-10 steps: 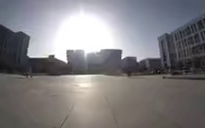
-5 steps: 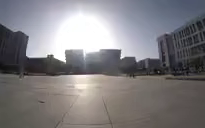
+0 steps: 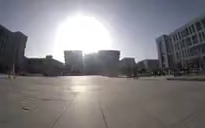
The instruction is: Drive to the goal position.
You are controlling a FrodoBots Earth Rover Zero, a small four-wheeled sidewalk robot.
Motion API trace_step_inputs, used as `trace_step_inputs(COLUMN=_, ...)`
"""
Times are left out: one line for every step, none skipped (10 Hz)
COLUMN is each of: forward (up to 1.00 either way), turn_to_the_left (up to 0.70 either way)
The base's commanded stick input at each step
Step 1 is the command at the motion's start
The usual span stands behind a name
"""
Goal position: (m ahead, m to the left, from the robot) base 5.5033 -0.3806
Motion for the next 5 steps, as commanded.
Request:
trace_step_inputs(forward=1.00, turn_to_the_left=0.04)
trace_step_inputs(forward=1.00, turn_to_the_left=0.04)
trace_step_inputs(forward=1.00, turn_to_the_left=0.04)
trace_step_inputs(forward=1.00, turn_to_the_left=0.04)
trace_step_inputs(forward=1.00, turn_to_the_left=0.04)
